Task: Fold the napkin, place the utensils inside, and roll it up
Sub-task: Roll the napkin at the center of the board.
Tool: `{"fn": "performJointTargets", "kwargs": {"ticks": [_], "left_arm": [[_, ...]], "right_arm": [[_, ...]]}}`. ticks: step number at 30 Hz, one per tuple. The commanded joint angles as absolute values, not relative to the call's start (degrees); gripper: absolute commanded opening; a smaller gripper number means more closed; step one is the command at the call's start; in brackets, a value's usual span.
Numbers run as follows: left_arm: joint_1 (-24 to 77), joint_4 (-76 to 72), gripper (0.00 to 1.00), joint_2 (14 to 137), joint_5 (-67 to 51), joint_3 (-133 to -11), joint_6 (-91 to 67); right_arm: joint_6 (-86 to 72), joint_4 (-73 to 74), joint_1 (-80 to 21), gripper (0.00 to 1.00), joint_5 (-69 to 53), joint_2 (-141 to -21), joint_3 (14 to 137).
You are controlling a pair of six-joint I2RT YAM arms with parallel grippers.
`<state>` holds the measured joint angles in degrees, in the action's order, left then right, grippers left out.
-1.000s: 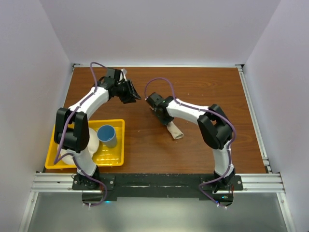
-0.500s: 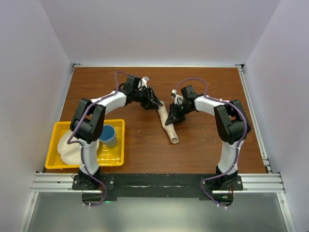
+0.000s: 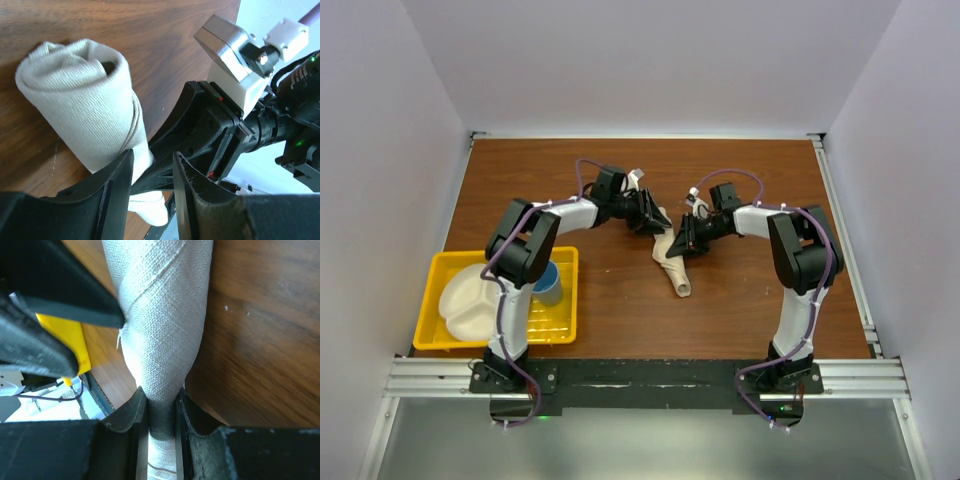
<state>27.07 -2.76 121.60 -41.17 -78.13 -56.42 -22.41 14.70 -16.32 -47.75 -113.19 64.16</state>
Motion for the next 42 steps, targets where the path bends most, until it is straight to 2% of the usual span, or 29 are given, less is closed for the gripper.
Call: {"fn": "performJointTargets", "kwargs": {"ticks": [1, 2, 11, 16, 21, 29, 35, 42], "left_arm": [[27.25, -6.86, 0.41, 123.75, -41.57, -79.54, -57.22], [27.25, -6.51, 0.41, 124.01, -41.22, -79.54, -57.04], [27.25, -1.23, 0.39, 125.6, -37.8, -78.84, -52.3], [27.25, -0.35, 0.39, 125.51, -37.35, -77.96, -51.33], [27.16, -0.18, 0.38, 125.51, -37.35, -77.96, -51.15], [27.25, 1.74, 0.38, 125.51, -37.09, -77.87, -50.19], [27.16, 2.72, 0.38, 125.68, -37.0, -77.78, -49.4], [27.25, 3.43, 0.37, 125.6, -37.35, -78.22, -48.78]], "right_arm": [[-23.82, 12.13, -16.35, 0.14, -50.63, -112.68, 62.67], [-23.47, 12.39, -16.43, 0.15, -50.1, -112.5, 62.4], [-17.07, 22.4, -16.44, 0.46, -43.6, -108.99, 65.21], [-12.58, 31.36, -16.7, 0.54, -39.12, -106.27, 67.67], [-11.25, 33.93, -18.01, 0.64, -37.09, -102.66, 67.68], [-14.32, 28.66, -22.14, 0.64, -34.72, -100.91, 59.42], [-13.01, 31.19, -23.55, 0.52, -28.04, -99.85, 58.18], [-12.83, 39.02, -24.34, 0.62, -27.07, -94.05, 67.31]]}}
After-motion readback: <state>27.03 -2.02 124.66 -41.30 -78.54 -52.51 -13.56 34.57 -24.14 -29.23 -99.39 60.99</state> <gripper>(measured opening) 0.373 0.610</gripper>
